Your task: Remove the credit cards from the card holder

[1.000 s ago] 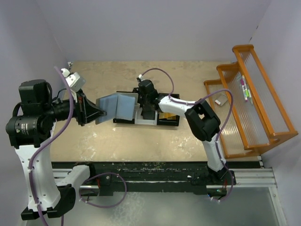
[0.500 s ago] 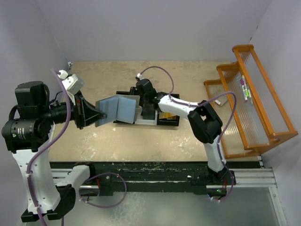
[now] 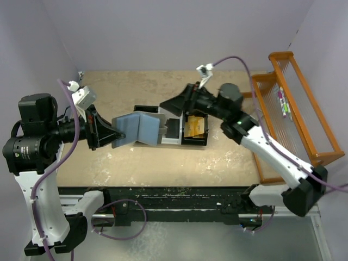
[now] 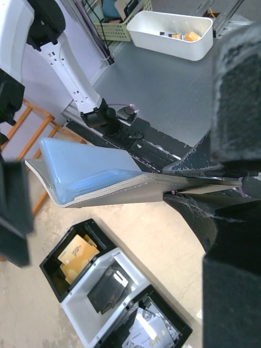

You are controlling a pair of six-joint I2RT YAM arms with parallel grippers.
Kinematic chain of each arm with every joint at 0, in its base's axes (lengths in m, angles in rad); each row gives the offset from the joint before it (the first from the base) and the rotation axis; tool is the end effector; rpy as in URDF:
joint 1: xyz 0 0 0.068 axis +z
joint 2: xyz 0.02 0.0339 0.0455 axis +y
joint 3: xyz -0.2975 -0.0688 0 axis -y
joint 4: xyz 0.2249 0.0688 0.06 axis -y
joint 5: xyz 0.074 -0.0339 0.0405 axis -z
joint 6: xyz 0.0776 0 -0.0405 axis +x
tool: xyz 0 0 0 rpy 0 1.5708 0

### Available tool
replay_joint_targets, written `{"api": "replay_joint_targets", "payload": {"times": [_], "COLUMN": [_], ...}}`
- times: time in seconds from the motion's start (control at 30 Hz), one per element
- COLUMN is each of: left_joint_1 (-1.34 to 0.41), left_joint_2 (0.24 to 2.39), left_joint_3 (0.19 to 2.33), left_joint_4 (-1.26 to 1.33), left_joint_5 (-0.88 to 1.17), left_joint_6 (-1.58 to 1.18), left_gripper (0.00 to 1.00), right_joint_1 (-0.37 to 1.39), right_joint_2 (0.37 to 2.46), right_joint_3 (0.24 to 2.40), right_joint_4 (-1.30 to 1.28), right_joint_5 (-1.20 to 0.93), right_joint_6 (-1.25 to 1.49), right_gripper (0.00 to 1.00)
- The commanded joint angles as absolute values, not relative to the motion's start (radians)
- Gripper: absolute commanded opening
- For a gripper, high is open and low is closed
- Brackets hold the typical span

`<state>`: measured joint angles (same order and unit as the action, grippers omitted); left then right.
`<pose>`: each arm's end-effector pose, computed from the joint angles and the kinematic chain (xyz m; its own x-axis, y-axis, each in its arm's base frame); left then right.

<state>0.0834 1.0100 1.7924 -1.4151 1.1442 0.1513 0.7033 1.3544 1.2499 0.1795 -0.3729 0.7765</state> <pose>0.0702 -0.0650 0.5038 -0.4775 0.0227 -0.8784 0.7780 0.4755 -0.4106 0.2349 0.2362 0.4512 -0.5755 0.3677 -0.7305 -0.6674 0.3051 0.6793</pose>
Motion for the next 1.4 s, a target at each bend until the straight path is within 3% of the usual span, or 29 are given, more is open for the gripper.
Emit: {"api": "replay_joint_targets", "payload": {"times": [0.0,0.2,0.4,0.6,0.93,1.13,1.2,1.3,1.37], "left_joint_1": [0.081,0.081,0.081,0.082,0.081,0.081,0.081,0.081,0.081], "left_joint_2": [1.022,1.027,1.033,1.041,1.041,1.04,1.039,1.039,1.038], "left_joint_3": [1.779,1.764,1.767,1.764,1.754,1.738,1.729,1.725,1.726], "left_joint_4": [-1.373,-1.382,-1.387,-1.387,-1.375,-1.381,-1.386,-1.41,-1.425], "left_joint_5": [1.237,1.235,1.229,1.193,1.191,1.208,1.211,1.237,1.261], "left_joint_6": [0.151,0.157,0.15,0.145,0.137,0.148,0.159,0.191,0.212], "left_gripper": [0.0,0.0,0.0,0.0,0.0,0.0,0.1,0.3,0.39], "right_joint_1": [0.61,0.643,0.79,0.845,0.952,0.956,0.956,0.953,0.951], "right_joint_2": [1.223,1.164,1.209,1.224,1.322,1.298,1.278,1.256,1.253], "right_joint_3": [1.139,1.163,1.284,1.273,1.357,1.303,1.269,1.223,1.212], "right_joint_4": [0.391,0.56,0.36,0.322,0.182,0.247,0.28,0.342,0.36], "right_joint_5": [-0.649,-0.688,-0.598,-0.524,-0.397,-0.406,-0.466,-0.504,-0.53], "right_joint_6": [0.83,0.892,0.722,0.678,0.584,0.613,0.651,0.669,0.675], "right_gripper": [1.0,1.0,1.0,0.97,0.54,0.11,0.0,0.0,0.0]}}
